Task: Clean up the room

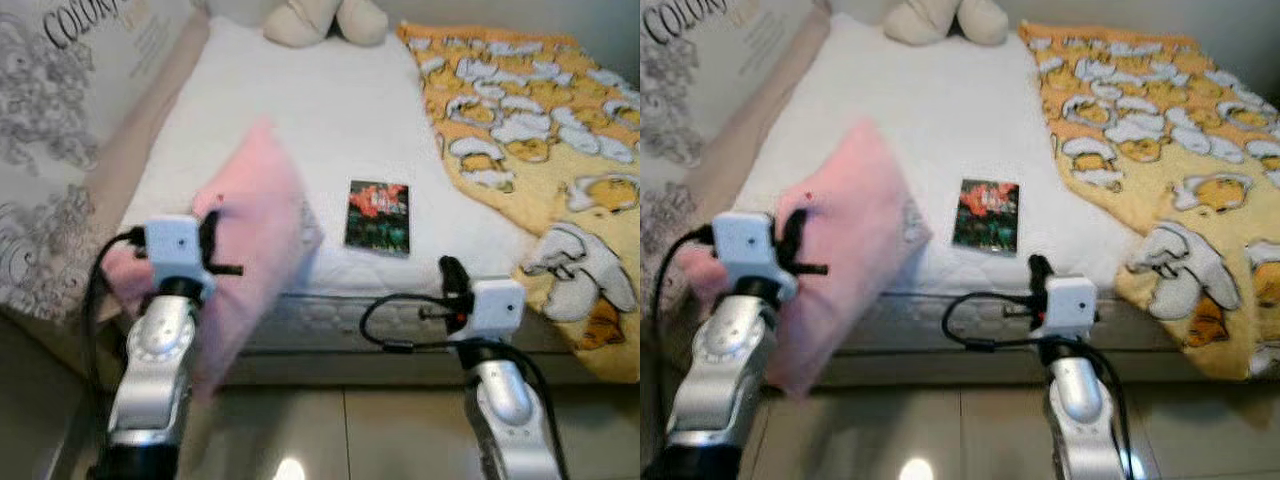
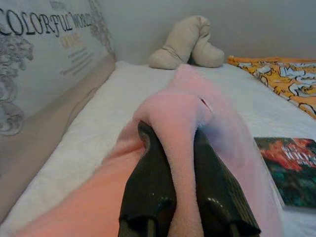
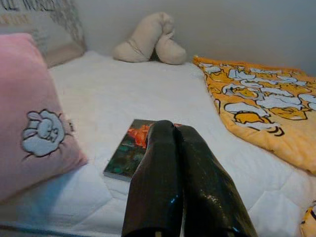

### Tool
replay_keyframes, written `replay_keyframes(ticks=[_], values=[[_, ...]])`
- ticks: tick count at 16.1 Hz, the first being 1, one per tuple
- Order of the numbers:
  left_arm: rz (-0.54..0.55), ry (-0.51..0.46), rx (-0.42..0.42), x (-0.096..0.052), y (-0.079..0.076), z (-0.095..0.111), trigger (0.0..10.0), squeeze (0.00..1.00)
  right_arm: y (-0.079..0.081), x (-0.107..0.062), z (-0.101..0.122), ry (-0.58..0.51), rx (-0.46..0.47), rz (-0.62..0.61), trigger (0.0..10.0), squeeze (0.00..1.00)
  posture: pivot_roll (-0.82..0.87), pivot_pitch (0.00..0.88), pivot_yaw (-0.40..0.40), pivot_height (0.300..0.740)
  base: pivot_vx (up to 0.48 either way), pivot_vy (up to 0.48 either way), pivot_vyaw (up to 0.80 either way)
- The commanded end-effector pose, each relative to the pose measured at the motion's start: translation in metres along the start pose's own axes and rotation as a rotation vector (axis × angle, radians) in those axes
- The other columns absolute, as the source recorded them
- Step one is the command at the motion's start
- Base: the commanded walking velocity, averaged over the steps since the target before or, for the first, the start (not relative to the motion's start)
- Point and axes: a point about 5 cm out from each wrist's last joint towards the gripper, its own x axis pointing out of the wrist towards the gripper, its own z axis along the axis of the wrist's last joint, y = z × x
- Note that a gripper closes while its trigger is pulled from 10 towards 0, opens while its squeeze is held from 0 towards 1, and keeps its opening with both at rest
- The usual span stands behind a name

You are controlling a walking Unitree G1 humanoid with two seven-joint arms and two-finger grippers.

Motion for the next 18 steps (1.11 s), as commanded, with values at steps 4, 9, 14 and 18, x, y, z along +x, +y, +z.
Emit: replay_keyframes(ticks=[4,9,14,18], values=[[0.015,-0.016,-0.005,0.008,0.003,0.005,10.0,0.00,0.001,0.001,-0.001,0.012,0.002,0.008,10.0,0.00,0.04,0.000,-0.023,0.740,0.400,0.264,0.00],[0.033,-0.019,-0.016,0.012,0.005,0.006,10.0,0.00,0.001,0.001,-0.002,0.017,-0.003,0.018,10.0,0.00,0.04,0.000,-0.025,0.740,0.400,0.263,0.00],[0.012,-0.044,-0.022,0.029,0.000,0.015,10.0,0.00,0.002,0.001,-0.003,0.020,-0.009,0.031,10.0,0.00,0.04,0.000,-0.020,0.740,0.401,0.262,0.00],[0.001,-0.042,-0.028,0.040,-0.003,0.017,10.0,0.00,0.002,0.001,-0.003,0.028,-0.002,0.031,10.0,0.00,0.03,0.000,-0.016,0.740,0.406,0.199,0.20]])
